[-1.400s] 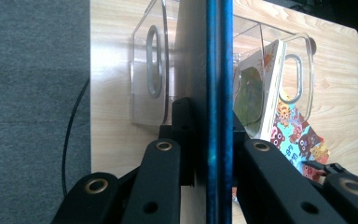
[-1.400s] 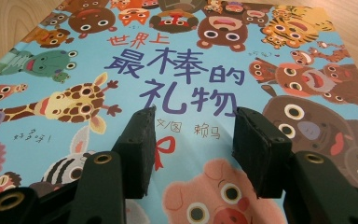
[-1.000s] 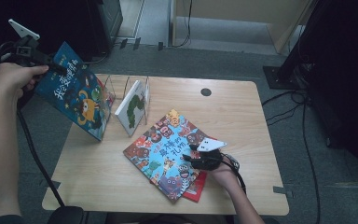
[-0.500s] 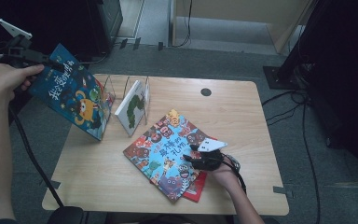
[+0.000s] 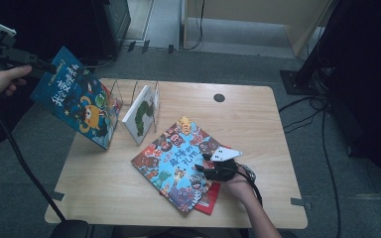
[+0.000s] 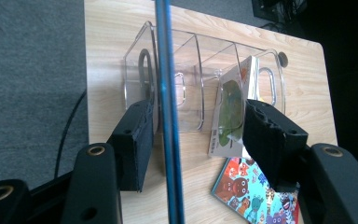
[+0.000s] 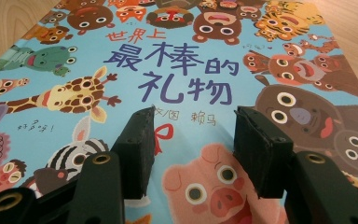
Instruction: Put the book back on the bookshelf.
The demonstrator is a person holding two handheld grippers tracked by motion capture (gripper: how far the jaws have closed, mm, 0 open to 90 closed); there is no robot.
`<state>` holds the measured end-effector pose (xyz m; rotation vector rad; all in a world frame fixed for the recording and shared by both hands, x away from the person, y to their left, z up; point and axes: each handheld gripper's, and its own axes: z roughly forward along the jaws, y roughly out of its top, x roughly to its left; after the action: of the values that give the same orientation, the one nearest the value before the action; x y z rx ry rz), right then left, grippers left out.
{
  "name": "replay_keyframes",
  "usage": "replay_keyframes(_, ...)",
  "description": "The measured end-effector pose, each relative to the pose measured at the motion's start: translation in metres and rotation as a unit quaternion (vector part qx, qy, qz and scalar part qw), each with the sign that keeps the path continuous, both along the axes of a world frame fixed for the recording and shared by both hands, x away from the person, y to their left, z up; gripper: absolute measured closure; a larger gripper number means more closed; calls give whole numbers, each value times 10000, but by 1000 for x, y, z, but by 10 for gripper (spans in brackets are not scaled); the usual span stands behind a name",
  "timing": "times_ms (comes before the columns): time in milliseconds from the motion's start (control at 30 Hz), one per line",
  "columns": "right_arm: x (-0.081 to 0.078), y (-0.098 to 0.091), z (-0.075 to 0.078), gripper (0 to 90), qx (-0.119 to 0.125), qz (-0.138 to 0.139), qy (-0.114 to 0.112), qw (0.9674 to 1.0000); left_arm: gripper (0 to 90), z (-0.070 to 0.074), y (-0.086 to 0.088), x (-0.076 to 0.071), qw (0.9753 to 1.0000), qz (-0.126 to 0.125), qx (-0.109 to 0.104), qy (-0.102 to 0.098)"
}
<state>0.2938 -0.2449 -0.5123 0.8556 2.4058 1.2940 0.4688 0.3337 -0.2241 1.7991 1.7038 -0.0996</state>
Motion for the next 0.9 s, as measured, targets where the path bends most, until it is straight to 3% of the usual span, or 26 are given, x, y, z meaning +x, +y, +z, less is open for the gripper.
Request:
replay_keyframes(233,1,0,0,468,3,50,8,10000,442,19,-7,-16,9999,-80,122,-60)
replay_keyframes(433,2,-1,1,466,25,75,87,9999,442,37,-19,-29,9993,-183,151,-296)
replay_keyframes(600,5,-2,2,443,9,88,151,9998,451,39,-36,-37,9982,-262,375,-377)
replay_keyframes(900,10,-5,3,436,-33,4,201,9998,443,32,-65,-45,9969,-598,272,-443)
